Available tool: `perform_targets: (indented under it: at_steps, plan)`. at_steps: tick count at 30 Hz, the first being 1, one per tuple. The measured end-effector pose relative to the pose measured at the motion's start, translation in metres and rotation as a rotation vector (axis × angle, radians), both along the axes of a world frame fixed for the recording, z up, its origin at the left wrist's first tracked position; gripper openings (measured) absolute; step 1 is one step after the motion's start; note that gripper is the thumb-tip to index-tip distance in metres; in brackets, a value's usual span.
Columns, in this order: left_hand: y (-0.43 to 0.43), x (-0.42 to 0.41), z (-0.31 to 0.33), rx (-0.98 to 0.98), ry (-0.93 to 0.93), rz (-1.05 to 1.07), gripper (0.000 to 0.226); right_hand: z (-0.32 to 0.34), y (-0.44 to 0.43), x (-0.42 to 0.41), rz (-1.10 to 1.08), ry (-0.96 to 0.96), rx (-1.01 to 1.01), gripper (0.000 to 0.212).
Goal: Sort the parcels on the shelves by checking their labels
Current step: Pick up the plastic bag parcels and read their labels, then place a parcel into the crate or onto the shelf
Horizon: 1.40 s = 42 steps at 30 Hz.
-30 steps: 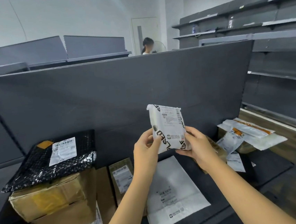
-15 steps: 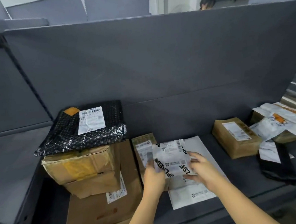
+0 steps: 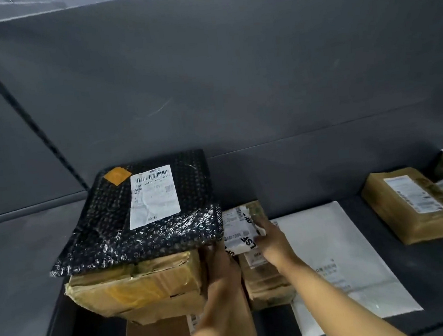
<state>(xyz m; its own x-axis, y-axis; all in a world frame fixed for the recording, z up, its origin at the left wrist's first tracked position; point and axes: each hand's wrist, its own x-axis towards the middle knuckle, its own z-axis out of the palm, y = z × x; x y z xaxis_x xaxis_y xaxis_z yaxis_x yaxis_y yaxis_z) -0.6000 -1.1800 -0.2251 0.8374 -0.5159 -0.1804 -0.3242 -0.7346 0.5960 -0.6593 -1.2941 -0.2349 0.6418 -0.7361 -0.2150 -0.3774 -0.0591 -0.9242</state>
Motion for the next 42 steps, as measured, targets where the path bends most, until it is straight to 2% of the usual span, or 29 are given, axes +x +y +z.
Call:
perform_targets:
  at_steps: [2, 5, 8, 10, 14, 18, 23, 29, 36, 42]
  plan:
    - [-0.006, 0.002, 0.002, 0.031, -0.092, -0.086, 0.046, -0.004, -0.005, 0.011, 0.014, 0.087, -0.098, 0.059]
    - [-0.014, 0.001, 0.002, 0.190, -0.146, -0.118, 0.057, -0.008, -0.004, 0.017, 0.177, 0.225, -0.333, 0.053]
    - [-0.018, -0.001, -0.004, 0.378, -0.251, -0.241, 0.070, -0.009, -0.004, 0.011, 0.334, 0.314, -0.560, 0.048]
    - [-0.023, -0.001, -0.005, 0.441, -0.275, -0.272, 0.071, -0.006, -0.006, 0.004, 0.389, 0.355, -0.619, 0.051]
    - [-0.036, -0.003, 0.008, 0.414, -0.275, -0.253, 0.066, 0.009, -0.011, -0.016, 0.368, 0.368, -0.495, 0.060]
    - [-0.059, -0.024, 0.019, 0.327, -0.224, -0.315, 0.064, 0.030, -0.032, -0.053, 0.270, 0.393, -0.432, 0.060]
    - [-0.102, -0.085, 0.037, 0.255, -0.273, -0.419, 0.065, 0.046, -0.074, -0.139, 0.092, 0.445, -0.386, 0.062]
    - [-0.150, -0.172, 0.057, 0.195, -0.267, -0.590, 0.066, 0.070, -0.109, -0.254, -0.171, 0.377, -0.370, 0.060]
    - [-0.187, -0.263, 0.062, 0.156, -0.297, -0.777, 0.060, 0.061, -0.132, -0.373, -0.349, 0.498, -0.313, 0.061]
    - [-0.213, -0.294, 0.048, 0.168, -0.281, -0.854, 0.058, 0.042, -0.146, -0.411, -0.435, 0.484, -0.235, 0.060]
